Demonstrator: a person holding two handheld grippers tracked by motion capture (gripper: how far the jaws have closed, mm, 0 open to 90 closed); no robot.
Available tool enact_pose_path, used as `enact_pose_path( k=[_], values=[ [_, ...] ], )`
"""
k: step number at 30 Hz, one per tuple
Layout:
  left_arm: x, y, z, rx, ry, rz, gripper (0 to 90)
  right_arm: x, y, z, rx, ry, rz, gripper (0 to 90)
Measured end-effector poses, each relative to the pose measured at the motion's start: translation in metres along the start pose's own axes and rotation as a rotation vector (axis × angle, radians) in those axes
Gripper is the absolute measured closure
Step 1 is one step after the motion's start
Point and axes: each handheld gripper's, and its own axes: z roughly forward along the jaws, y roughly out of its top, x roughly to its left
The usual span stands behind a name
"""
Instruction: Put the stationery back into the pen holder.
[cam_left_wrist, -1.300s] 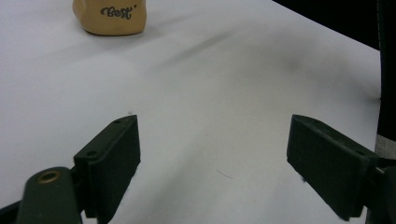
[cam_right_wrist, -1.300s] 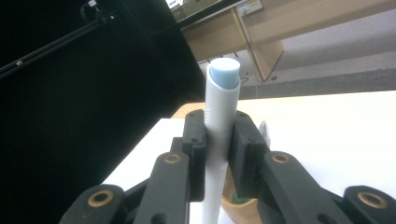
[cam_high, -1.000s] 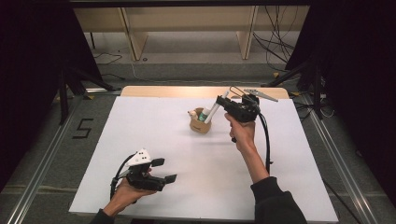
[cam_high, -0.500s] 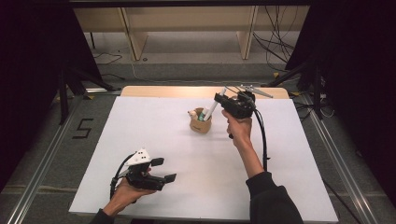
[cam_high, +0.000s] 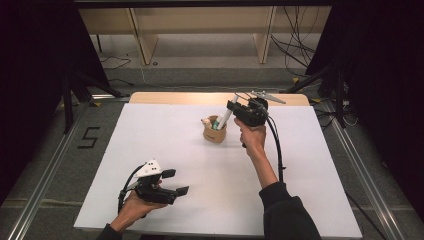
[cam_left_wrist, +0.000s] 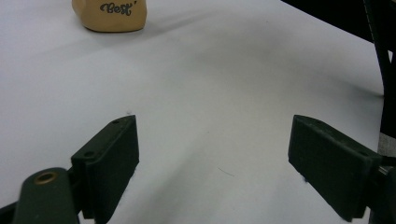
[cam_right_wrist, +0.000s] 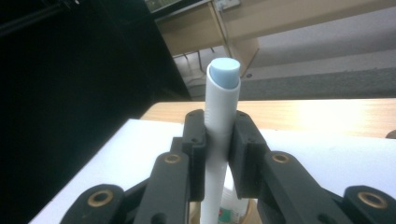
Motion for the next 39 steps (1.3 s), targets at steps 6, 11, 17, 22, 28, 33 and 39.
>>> enact_pose_path(
  k=[6, 11, 17, 22, 28, 33, 39],
  values=[
    [0.0, -0.001, 0.001, 0.007, 0.0, -0.003, 16.0, 0.002, -0.002, 0.004, 0.01, -0.021, -0.036, 78.6],
    [0.0, -0.001, 0.002, 0.01, 0.0, 0.002, 16.0, 0.004, -0.004, 0.008, 0.024, -0.04, -0.063, 78.5],
    [-0.001, -0.001, 0.002, 0.017, -0.001, 0.0, 16.0, 0.006, -0.007, 0.012, 0.035, -0.055, -0.09, 78.5],
    [-0.001, -0.001, 0.003, 0.024, 0.002, 0.002, 16.1, 0.008, -0.01, 0.016, 0.046, -0.065, -0.113, 78.5],
    [0.0, -0.002, 0.003, 0.024, 0.002, 0.0, 16.0, 0.009, -0.013, 0.019, 0.059, -0.064, -0.117, 78.5],
    [0.0, -0.002, 0.003, 0.025, 0.003, -0.001, 16.1, 0.009, -0.015, 0.022, 0.068, -0.065, -0.123, 78.5],
    [0.0, -0.002, 0.003, 0.026, 0.002, -0.001, 16.1, 0.009, -0.017, 0.024, 0.078, -0.06, -0.125, 78.4]
  ],
)
